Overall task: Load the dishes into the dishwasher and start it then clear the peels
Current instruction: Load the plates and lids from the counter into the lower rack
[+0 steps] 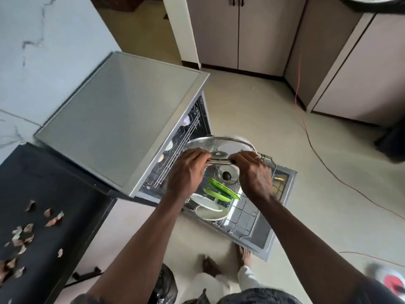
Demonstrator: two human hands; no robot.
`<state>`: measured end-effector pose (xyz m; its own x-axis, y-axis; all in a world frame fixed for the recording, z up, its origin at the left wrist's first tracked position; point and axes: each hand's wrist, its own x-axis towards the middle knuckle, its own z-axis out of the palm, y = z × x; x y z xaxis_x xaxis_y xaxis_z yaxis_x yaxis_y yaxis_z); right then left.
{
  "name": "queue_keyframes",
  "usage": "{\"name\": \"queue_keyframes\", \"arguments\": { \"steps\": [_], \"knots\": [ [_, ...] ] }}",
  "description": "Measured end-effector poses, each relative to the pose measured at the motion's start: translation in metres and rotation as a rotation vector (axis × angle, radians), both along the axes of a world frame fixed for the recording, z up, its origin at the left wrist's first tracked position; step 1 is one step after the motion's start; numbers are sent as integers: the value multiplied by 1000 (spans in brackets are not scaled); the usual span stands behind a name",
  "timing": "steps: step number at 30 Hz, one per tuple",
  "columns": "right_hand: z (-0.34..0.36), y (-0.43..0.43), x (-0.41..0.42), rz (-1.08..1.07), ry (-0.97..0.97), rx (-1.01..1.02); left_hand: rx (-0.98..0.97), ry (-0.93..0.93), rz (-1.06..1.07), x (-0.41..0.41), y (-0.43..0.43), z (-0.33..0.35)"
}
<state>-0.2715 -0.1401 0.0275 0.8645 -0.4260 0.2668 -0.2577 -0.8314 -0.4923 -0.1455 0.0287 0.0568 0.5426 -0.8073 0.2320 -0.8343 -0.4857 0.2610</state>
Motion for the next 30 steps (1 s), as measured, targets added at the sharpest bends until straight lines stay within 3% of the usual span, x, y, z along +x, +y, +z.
{"name": "queue_keyframes", "arguments": {
  "steps": [5,13,21,30],
  "knots": [
    [-51,-31,4,-157,67,129,34,133,-7,28,-47,-50],
    [-174,-65,41,-294,162,294,102,410,-59,101,-99,-184],
    [-286,-90,83,-340,264,504,205,554,-75,165,-133,-308],
    [-380,-98,101,-322,342,759,321,620,-95,198,-149,-396]
  ]
}}
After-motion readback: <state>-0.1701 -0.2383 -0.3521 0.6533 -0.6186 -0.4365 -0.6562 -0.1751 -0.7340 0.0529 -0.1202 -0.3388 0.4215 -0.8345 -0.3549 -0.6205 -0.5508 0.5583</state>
